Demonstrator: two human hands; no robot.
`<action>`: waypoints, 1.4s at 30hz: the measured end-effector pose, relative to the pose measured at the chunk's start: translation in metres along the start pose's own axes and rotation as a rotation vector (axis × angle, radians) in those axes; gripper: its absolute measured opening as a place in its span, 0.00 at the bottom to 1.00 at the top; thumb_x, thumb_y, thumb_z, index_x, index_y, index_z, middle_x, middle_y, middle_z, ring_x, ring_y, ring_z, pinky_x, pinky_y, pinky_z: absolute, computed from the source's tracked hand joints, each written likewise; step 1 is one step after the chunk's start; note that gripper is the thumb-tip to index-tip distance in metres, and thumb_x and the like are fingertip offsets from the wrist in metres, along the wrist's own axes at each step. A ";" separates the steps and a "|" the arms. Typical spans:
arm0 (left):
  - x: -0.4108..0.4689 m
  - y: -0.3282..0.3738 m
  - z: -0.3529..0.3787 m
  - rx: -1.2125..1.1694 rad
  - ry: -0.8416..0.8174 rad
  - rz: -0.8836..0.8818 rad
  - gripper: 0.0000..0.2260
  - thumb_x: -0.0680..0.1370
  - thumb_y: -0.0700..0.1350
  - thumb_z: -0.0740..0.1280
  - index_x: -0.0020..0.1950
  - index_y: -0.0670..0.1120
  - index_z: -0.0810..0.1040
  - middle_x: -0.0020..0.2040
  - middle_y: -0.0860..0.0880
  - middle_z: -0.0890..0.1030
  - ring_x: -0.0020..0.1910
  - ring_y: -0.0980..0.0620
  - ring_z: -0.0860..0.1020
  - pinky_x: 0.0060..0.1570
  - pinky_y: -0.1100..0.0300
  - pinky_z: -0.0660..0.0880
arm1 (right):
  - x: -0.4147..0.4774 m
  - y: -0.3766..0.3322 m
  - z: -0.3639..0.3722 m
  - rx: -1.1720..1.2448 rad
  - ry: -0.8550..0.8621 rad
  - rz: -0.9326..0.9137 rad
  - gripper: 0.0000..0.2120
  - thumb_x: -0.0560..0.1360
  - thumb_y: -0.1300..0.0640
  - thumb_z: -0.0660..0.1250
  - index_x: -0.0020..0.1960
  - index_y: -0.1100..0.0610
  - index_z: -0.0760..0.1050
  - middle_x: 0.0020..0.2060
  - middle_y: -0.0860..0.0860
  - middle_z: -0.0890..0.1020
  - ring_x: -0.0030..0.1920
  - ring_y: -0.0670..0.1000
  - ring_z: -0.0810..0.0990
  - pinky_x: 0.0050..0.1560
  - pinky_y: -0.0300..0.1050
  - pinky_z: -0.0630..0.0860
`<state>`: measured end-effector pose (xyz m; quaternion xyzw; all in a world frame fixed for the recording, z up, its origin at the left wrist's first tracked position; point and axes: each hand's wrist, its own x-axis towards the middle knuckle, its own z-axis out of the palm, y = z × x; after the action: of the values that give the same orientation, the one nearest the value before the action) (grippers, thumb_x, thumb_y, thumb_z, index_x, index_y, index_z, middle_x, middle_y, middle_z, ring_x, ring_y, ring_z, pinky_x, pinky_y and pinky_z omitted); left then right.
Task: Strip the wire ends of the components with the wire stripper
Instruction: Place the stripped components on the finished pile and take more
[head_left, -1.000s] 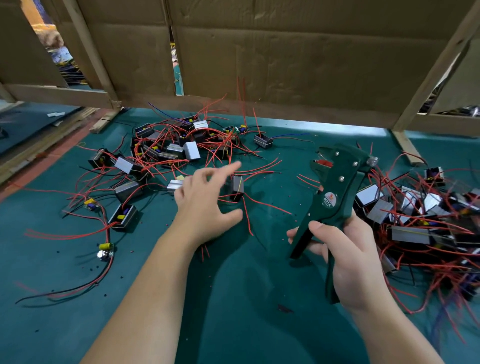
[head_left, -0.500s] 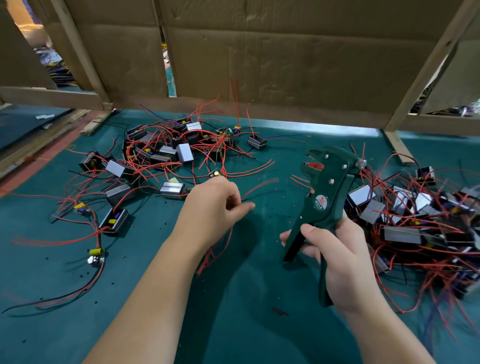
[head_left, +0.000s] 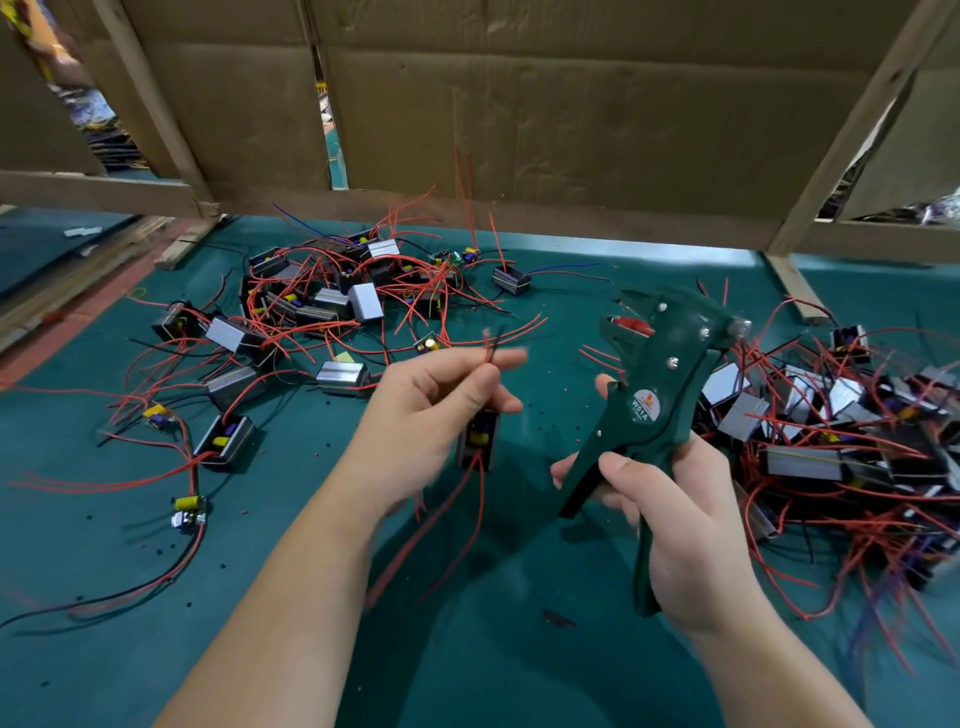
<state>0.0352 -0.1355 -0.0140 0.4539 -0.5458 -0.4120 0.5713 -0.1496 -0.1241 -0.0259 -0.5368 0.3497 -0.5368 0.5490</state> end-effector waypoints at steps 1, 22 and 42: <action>0.000 0.001 0.002 -0.071 0.010 -0.003 0.08 0.73 0.47 0.66 0.51 0.49 0.80 0.34 0.50 0.84 0.38 0.56 0.82 0.44 0.67 0.76 | -0.001 0.000 0.000 0.021 0.003 -0.018 0.16 0.65 0.50 0.67 0.52 0.43 0.81 0.41 0.59 0.85 0.45 0.61 0.83 0.50 0.60 0.80; -0.008 0.006 0.015 -0.115 -0.051 -0.170 0.08 0.76 0.36 0.68 0.38 0.44 0.78 0.36 0.47 0.84 0.31 0.54 0.80 0.33 0.66 0.76 | 0.002 -0.016 0.004 0.573 -0.246 0.259 0.37 0.61 0.51 0.77 0.63 0.69 0.74 0.45 0.69 0.80 0.42 0.65 0.80 0.45 0.63 0.77; -0.007 0.003 0.015 0.160 -0.177 -0.206 0.06 0.73 0.53 0.66 0.40 0.52 0.78 0.26 0.47 0.66 0.27 0.50 0.60 0.27 0.59 0.55 | 0.003 -0.019 -0.001 0.649 -0.191 0.240 0.40 0.57 0.51 0.79 0.63 0.70 0.74 0.47 0.66 0.81 0.42 0.65 0.80 0.46 0.63 0.79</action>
<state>0.0196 -0.1296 -0.0132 0.5132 -0.5758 -0.4620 0.4378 -0.1539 -0.1243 -0.0068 -0.3373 0.1686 -0.4988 0.7804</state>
